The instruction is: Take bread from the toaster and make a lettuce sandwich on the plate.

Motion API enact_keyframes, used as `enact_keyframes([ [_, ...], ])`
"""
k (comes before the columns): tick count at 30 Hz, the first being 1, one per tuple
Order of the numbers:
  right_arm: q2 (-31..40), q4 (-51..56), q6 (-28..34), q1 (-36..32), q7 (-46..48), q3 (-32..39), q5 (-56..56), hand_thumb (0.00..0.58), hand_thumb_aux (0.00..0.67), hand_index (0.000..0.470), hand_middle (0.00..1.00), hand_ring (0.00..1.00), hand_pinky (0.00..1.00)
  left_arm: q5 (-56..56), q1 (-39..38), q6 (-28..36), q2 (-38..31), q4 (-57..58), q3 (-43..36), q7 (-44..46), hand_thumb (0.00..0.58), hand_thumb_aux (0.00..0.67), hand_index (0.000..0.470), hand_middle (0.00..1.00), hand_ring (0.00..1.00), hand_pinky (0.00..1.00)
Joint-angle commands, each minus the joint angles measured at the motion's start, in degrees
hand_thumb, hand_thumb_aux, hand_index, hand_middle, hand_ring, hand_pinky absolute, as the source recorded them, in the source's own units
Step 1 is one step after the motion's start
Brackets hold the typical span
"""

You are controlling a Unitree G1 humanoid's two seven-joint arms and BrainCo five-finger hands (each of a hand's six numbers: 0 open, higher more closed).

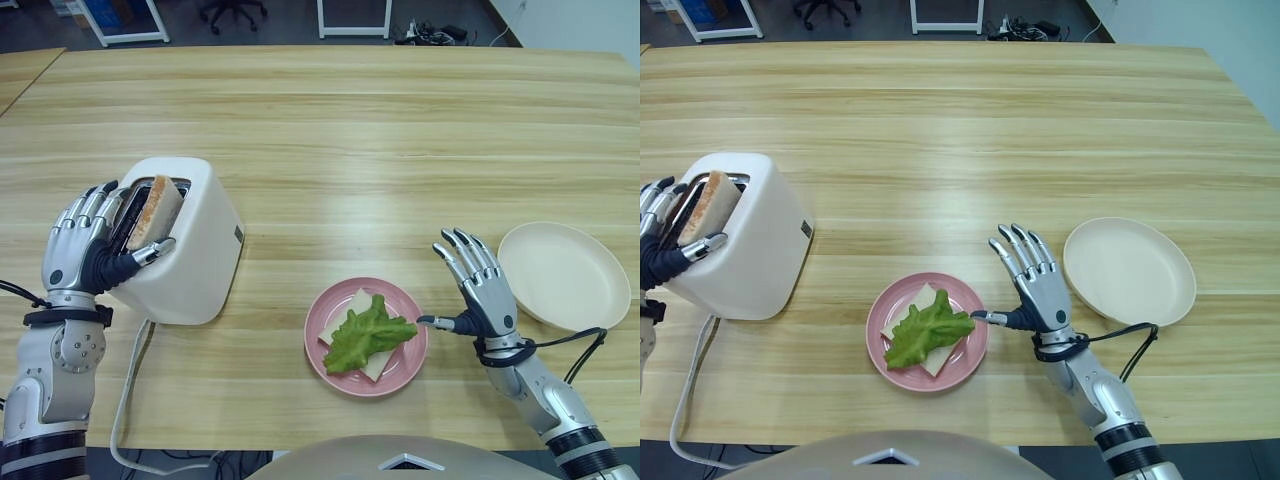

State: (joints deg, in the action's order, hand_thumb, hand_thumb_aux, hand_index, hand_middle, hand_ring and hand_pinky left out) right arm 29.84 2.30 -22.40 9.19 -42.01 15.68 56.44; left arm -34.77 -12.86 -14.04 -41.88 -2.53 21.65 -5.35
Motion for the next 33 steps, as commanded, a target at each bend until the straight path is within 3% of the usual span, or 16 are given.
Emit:
enact_keyframes([
  [1, 0.33, -0.81, 0.48, 1.25, 0.64, -0.04, 0.60, 0.000, 0.000, 0.000, 0.00, 0.00, 0.00, -0.36, -4.09, -0.87, -2.16, 0.93, -1.78, 3.98, 0.506, 0.431, 0.302, 0.00, 0.00, 0.00],
  [3, 0.37, -1.12, 0.62, 1.51, 0.81, -0.16, 0.61, 0.000, 0.000, 0.000, 0.00, 0.00, 0.00, -0.09, -5.85, -2.25, -3.07, 0.80, -2.06, 4.99, 0.580, 0.670, 0.470, 0.00, 0.00, 0.00],
  [5, 0.35, -1.43, 0.74, 1.69, 0.95, -0.20, 0.61, 0.000, 0.000, 0.000, 0.00, 0.00, 0.00, 0.17, -6.44, -3.62, -3.51, 0.83, -1.82, 4.12, 0.580, 0.670, 0.470, 0.00, 0.00, 0.00],
  [7, 0.34, -1.61, 0.78, 1.83, 1.02, -0.20, 0.59, 0.000, 0.000, 0.000, 0.00, 0.00, 0.00, 0.38, -5.99, -4.46, -3.65, 1.06, -1.29, 2.28, 0.580, 0.670, 0.470, 0.16, 0.16, 0.16],
  [8, 0.32, -1.66, 0.80, 1.89, 1.03, -0.18, 0.60, 0.000, 0.000, 0.000, 0.00, 0.00, 0.00, 0.64, -5.58, -4.84, -3.64, 1.40, -1.07, 1.57, 0.580, 0.670, 0.470, 0.35, 0.35, 0.35],
  [9, 0.35, -1.79, 0.82, 2.00, 1.06, -0.25, 0.56, 0.000, 0.000, 0.000, 0.00, 0.00, 0.00, 1.18, -5.15, -5.21, -3.60, 1.82, -1.00, 1.22, 0.580, 0.670, 0.470, 0.63, 0.63, 0.63],
  [11, 0.38, -1.94, 0.84, 2.12, 1.10, -0.35, 0.51, 0.000, 0.000, 0.000, 0.00, 0.00, 0.00, 2.38, -4.61, -5.93, -3.36, 2.70, -0.99, 0.71, 0.580, 0.670, 0.470, 0.93, 0.93, 0.93],
  [13, 0.44, -1.96, 0.83, 2.25, 1.05, -0.41, 0.51, 0.000, 0.000, 0.000, 0.00, 0.00, 0.00, 2.88, -4.08, -6.19, -3.12, 3.68, -1.05, 0.16, 0.580, 0.670, 0.470, 1.00, 1.00, 1.00],
  [19, 0.60, -1.79, 0.97, 2.96, 0.56, -0.71, 0.56, 0.000, 0.000, 0.000, 0.00, 0.00, 0.00, 3.62, -3.55, -6.63, -2.90, 5.14, -1.60, -0.86, 0.580, 0.670, 0.470, 0.99, 0.99, 0.99],
  [20, 0.60, -1.71, 0.97, 2.93, 0.49, -0.71, 0.61, 0.000, 0.000, 0.000, 0.00, 0.00, 0.00, 3.45, -3.26, -6.29, -2.91, 5.37, -1.40, -1.30, 0.580, 0.670, 0.470, 0.94, 0.94, 0.94],
  [22, 0.53, -1.49, 1.08, 2.87, 0.33, -0.65, 0.82, 0.000, 0.000, 0.000, 0.00, 0.00, 0.00, 3.18, -2.22, -5.76, -2.86, 6.11, -0.93, -2.72, 0.580, 0.670, 0.470, 0.52, 0.52, 0.52],
  [27, 0.33, -1.17, 1.50, 2.75, -0.06, -0.53, 1.35, 0.000, 0.000, 0.000, 0.00, 0.00, 0.00, 0.53, -1.16, -4.70, -2.62, 4.41, 0.47, -7.23, 0.580, 0.670, 0.470, 0.45, 0.45, 0.45],
  [28, 0.28, -1.08, 1.58, 2.71, -0.13, -0.47, 1.44, 0.000, 0.000, 0.000, 0.00, 0.00, 0.00, -0.25, -0.94, -4.17, -2.45, 3.72, 0.78, -8.28, 0.580, 0.670, 0.470, 0.07, 0.07, 0.07],
  [29, 0.26, -0.98, 1.62, 2.68, -0.21, -0.44, 1.49, 0.000, 0.000, 0.000, 0.00, 0.00, 0.00, -1.11, -0.93, -3.67, -2.34, 2.90, 1.16, -9.20, 0.526, 0.465, 0.326, 0.00, 0.00, 0.00],
  [30, 0.26, -0.88, 1.64, 2.65, -0.27, -0.41, 1.52, 0.000, 0.000, 0.000, 0.00, 0.00, 0.00, -2.22, -1.09, -3.08, -2.08, 1.62, 1.71, -10.29, 0.000, 0.000, 0.000, 0.00, 0.00, 0.00],
  [33, 0.19, -0.65, 1.79, 2.65, -0.39, -0.25, 1.56, 0.000, 0.000, 0.000, 0.00, 0.00, 0.00, -4.98, -2.51, -1.53, -2.05, -1.58, 2.52, -10.99, 0.000, 0.000, 0.000, 0.00, 0.00, 0.00],
])
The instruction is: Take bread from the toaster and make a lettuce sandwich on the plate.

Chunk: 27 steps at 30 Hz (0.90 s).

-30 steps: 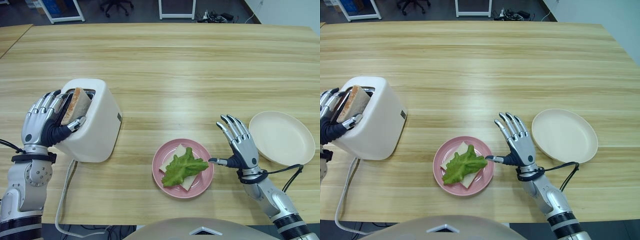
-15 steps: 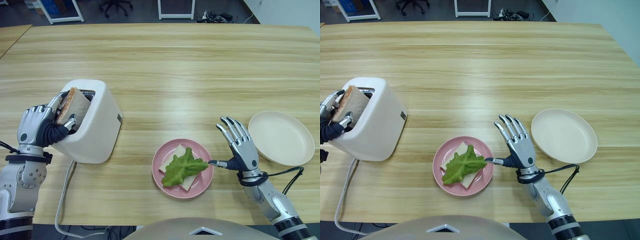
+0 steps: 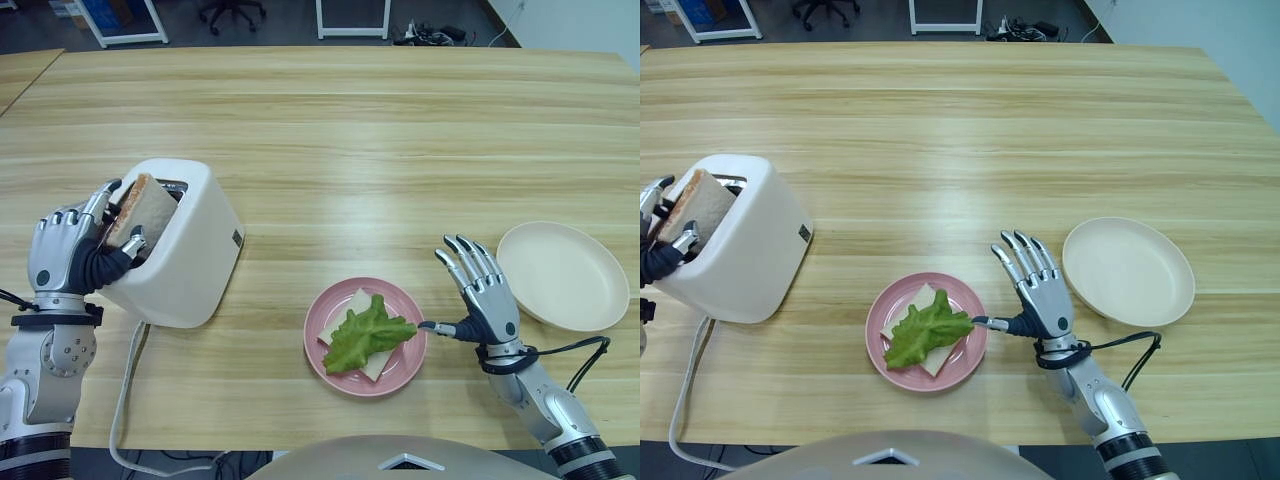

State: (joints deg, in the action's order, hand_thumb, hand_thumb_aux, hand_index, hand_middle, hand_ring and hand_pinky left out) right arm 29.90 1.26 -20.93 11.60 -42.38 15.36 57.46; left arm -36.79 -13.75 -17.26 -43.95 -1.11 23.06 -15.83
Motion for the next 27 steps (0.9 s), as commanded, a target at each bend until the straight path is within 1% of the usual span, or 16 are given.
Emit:
enact_keyframes([
  [1, 0.06, 0.57, 0.38, 0.19, -0.04, 0.19, 0.56, 0.000, 0.000, 0.000, 0.00, 0.00, 0.00, -3.67, -2.15, 2.31, 0.01, -3.72, 1.35, -0.42, 0.000, 0.000, 0.000, 0.00, 0.00, 0.00],
  [5, -0.01, 1.19, 0.58, 0.04, -0.19, 0.49, 0.70, 0.000, 0.000, 0.000, 0.00, 0.00, 0.00, -4.94, -3.54, 4.23, 0.02, -5.74, 2.51, 0.43, 0.000, 0.000, 0.000, 0.00, 0.00, 0.00],
  [9, -0.08, 1.83, 0.85, -0.16, -0.51, 0.81, 0.87, 0.000, 0.000, 0.000, 0.00, 0.00, 0.00, -4.70, -6.01, 5.83, -0.71, -6.64, 3.35, 4.32, 0.000, 0.000, 0.000, 0.00, 0.00, 0.00],
  [16, -0.16, 2.23, 1.34, -0.20, -0.70, 1.18, 1.15, 0.000, 0.000, 0.000, 0.00, 0.00, 0.00, -2.69, -9.18, 5.90, -0.79, -7.19, 2.68, 11.19, 0.000, 0.000, 0.000, 0.00, 0.00, 0.00],
  [18, -0.09, 2.28, 1.41, -0.16, -0.76, 1.22, 1.18, 0.000, 0.000, 0.000, 0.00, 0.00, 0.00, -2.36, -9.37, 5.58, -0.96, -6.93, 2.43, 12.08, 0.018, 0.011, 0.007, 0.00, 0.00, 0.00],
  [19, -0.09, 2.35, 1.43, -0.18, -0.79, 1.26, 1.22, 0.000, 0.000, 0.000, 0.00, 0.00, 0.00, -2.27, -9.30, 5.44, -1.07, -6.53, 2.46, 12.20, 0.100, 0.060, 0.042, 0.00, 0.00, 0.00],
  [20, -0.08, 2.41, 1.44, -0.17, -0.83, 1.29, 1.28, 0.000, 0.000, 0.000, 0.00, 0.00, 0.00, -2.24, -9.10, 5.34, -1.24, -5.88, 2.47, 12.28, 0.436, 0.336, 0.236, 0.00, 0.00, 0.00],
  [21, -0.08, 2.45, 1.44, -0.14, -0.87, 1.30, 1.33, 0.000, 0.000, 0.000, 0.00, 0.00, 0.00, -2.24, -8.88, 5.19, -1.41, -5.24, 2.44, 12.28, 0.524, 0.462, 0.324, 0.00, 0.00, 0.00],
  [22, -0.08, 2.47, 1.43, -0.13, -0.87, 1.33, 1.37, 0.000, 0.000, 0.000, 0.00, 0.00, 0.00, -2.18, -8.61, 4.74, -1.51, -4.65, 2.47, 11.89, 0.580, 0.670, 0.470, 0.00, 0.00, 0.00],
  [27, -0.11, 2.36, 1.63, 0.31, -0.94, 1.61, 1.73, 0.000, 0.000, 0.000, 0.00, 0.00, 0.00, -0.49, -5.79, 3.18, -0.87, -3.67, 3.12, 8.52, 0.580, 0.670, 0.470, 0.00, 0.00, 0.00],
])
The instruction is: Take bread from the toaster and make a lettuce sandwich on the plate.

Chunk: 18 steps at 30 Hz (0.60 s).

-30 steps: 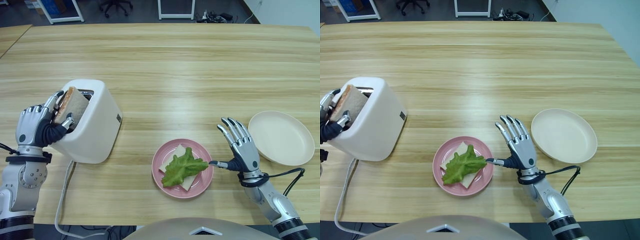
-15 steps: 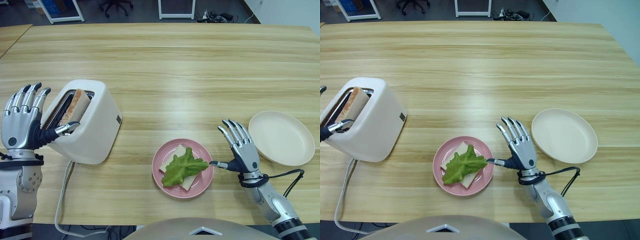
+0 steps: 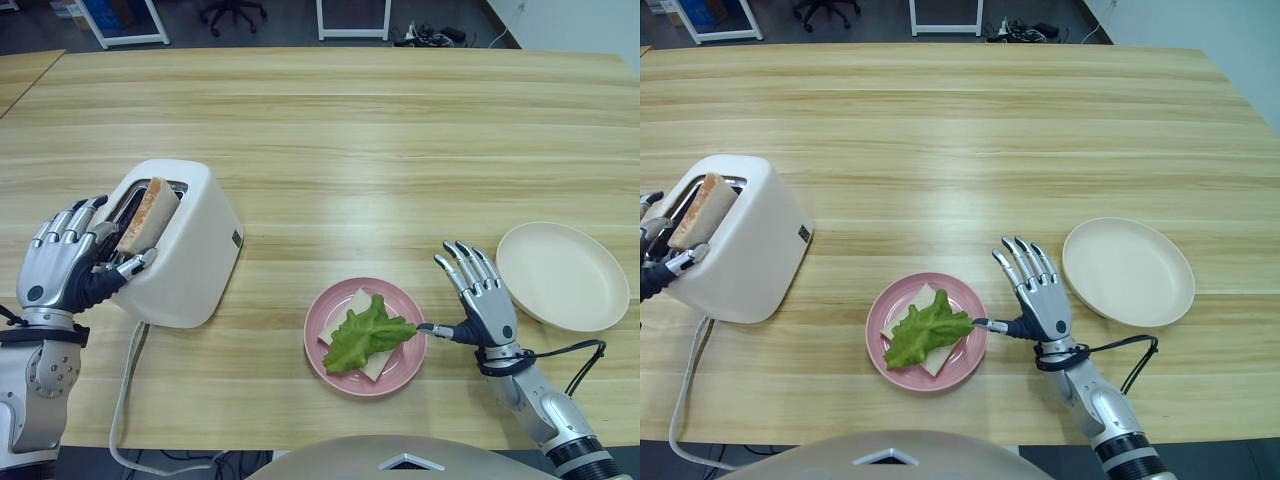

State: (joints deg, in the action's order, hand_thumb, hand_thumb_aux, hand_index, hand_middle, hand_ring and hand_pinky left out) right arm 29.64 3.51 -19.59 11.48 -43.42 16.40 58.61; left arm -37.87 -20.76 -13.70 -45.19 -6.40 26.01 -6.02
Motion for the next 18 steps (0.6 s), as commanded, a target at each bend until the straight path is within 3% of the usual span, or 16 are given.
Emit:
enact_keyframes([
  [1, 0.14, 0.06, 0.33, 0.52, 0.10, 0.62, 0.61, 0.000, 0.000, 0.000, 0.00, 0.00, 0.00, 1.00, 1.76, -0.40, 0.54, 1.84, 0.24, -1.72, 0.580, 0.670, 0.470, 0.00, 0.00, 0.00],
  [6, 0.32, -0.09, 0.50, 0.99, 0.11, 0.84, 0.61, 0.000, 0.000, 0.000, 0.00, 0.00, 0.00, 3.49, 3.83, -1.62, 1.44, 3.23, -0.38, -2.81, 0.580, 0.670, 0.470, 0.00, 0.00, 0.00],
  [7, 0.35, 0.00, 0.52, 1.03, 0.05, 0.92, 0.60, 0.000, 0.000, 0.000, 0.00, 0.00, 0.00, 3.51, 4.36, -2.07, 1.64, 3.40, -0.34, -3.75, 0.580, 0.670, 0.470, 0.39, 0.39, 0.39],
  [8, 0.34, 0.07, 0.56, 1.07, 0.02, 0.98, 0.59, 0.000, 0.000, 0.000, 0.00, 0.00, 0.00, 3.66, 5.03, -2.62, 1.88, 3.59, -0.21, -4.71, 0.580, 0.670, 0.470, 0.47, 0.47, 0.47],
  [9, 0.34, 0.14, 0.59, 1.13, -0.03, 1.00, 0.58, 0.000, 0.000, 0.000, 0.00, 0.00, 0.00, 3.53, 5.86, -2.92, 2.13, 3.75, -0.08, -5.73, 0.580, 0.670, 0.470, 0.96, 0.96, 0.96],
  [10, 0.34, 0.17, 0.61, 1.19, -0.08, 0.99, 0.56, 0.000, 0.000, 0.000, 0.00, 0.00, 0.00, 3.53, 6.87, -3.18, 2.36, 4.02, 0.09, -6.83, 0.580, 0.670, 0.470, 1.00, 1.00, 1.00],
  [18, 0.21, 0.15, 1.05, 0.93, -1.82, 0.63, 0.64, 0.000, 0.000, 0.000, 0.00, 0.00, 0.00, 10.15, 18.89, -7.11, 8.03, 4.73, 2.23, -18.31, 0.580, 0.670, 0.470, 1.00, 1.00, 1.00],
])
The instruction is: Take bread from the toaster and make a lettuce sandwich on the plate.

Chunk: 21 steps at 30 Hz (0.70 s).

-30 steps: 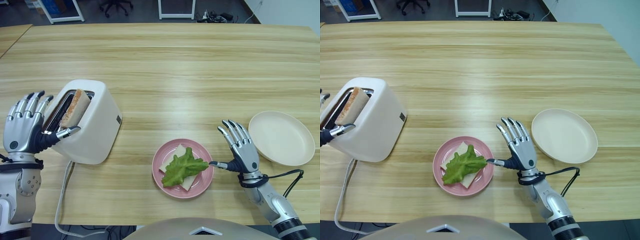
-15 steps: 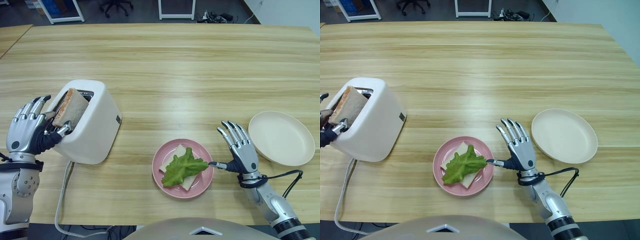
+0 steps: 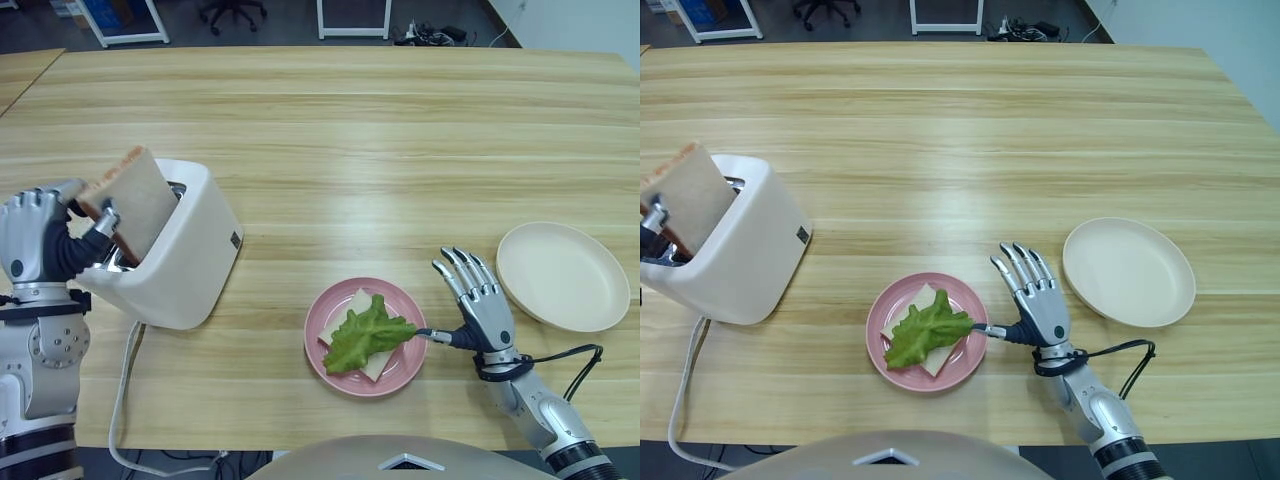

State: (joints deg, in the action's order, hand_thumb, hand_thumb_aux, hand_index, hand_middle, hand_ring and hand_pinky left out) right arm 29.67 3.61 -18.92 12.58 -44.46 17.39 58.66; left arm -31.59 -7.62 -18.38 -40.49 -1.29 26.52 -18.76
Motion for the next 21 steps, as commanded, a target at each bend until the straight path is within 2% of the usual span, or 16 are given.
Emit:
enact_keyframes([
  [1, 0.26, -0.29, 0.38, -0.31, -0.90, -0.50, 0.48, 0.000, 0.000, 0.000, 0.00, 0.00, 0.00, 6.91, 6.88, -3.63, 5.01, -2.01, 1.71, -5.61, 0.580, 0.670, 0.470, 1.00, 1.00, 1.00],
  [4, 0.60, -0.93, -0.04, -0.56, -1.78, -1.04, 0.05, 0.000, 0.000, 0.000, 0.00, 0.00, 0.00, 16.26, 7.09, -5.87, 9.40, -10.18, -1.52, -1.51, 0.580, 0.670, 0.470, 1.00, 1.00, 1.00],
  [10, 1.64, -4.61, -4.70, 0.72, -3.01, -3.45, -3.39, 0.000, 0.000, 0.000, 0.00, 0.00, 0.00, 38.46, 1.64, -5.08, 13.33, -20.03, -18.06, 19.54, 0.580, 0.670, 0.470, 1.00, 1.00, 1.00],
  [16, 2.76, -9.63, -10.99, 2.59, -3.78, -6.74, -6.72, 0.000, 0.000, 0.000, 0.00, 0.00, 0.00, 42.93, -3.15, -4.29, 10.79, -14.25, -31.70, 40.64, 0.580, 0.670, 0.470, 1.00, 1.00, 1.00],
  [21, 3.18, -10.18, -15.14, 3.01, -2.31, -6.26, -5.51, 0.000, 0.000, 0.000, 0.00, 0.00, 0.00, 42.89, 0.63, -2.73, 12.95, -7.43, -38.67, 50.69, 0.580, 0.670, 0.470, 1.00, 1.00, 1.00],
])
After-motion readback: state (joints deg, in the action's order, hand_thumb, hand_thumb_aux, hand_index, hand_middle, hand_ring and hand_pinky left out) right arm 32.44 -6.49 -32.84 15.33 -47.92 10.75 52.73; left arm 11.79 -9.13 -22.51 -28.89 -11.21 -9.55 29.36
